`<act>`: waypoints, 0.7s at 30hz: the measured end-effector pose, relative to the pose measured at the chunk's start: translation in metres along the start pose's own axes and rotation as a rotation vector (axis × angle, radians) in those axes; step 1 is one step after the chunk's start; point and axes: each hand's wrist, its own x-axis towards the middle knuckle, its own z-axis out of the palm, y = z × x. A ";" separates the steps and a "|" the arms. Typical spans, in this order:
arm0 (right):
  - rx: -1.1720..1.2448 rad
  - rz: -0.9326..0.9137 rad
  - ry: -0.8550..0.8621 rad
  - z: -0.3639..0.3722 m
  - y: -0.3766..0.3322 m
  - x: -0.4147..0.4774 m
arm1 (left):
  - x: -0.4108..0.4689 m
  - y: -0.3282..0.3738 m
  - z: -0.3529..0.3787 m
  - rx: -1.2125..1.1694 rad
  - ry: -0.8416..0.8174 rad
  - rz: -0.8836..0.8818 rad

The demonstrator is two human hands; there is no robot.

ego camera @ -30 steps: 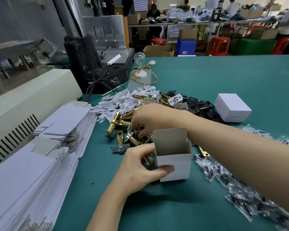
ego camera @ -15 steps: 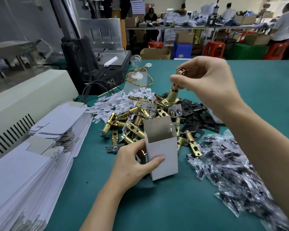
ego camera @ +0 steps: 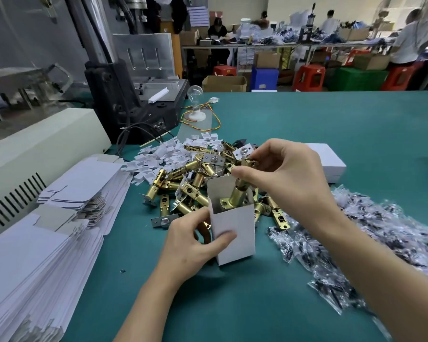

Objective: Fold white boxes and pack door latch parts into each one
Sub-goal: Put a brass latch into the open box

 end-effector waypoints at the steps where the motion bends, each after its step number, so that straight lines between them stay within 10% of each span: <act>1: -0.015 -0.026 -0.009 -0.001 0.000 0.000 | 0.000 0.000 0.000 0.006 -0.004 0.003; 8: -0.483 -0.267 -0.367 0.002 -0.012 -0.004 | 0.001 0.004 0.000 0.050 -0.029 0.052; 21: -0.939 -0.184 -0.482 0.011 -0.035 -0.009 | 0.001 0.008 -0.001 0.080 -0.046 0.082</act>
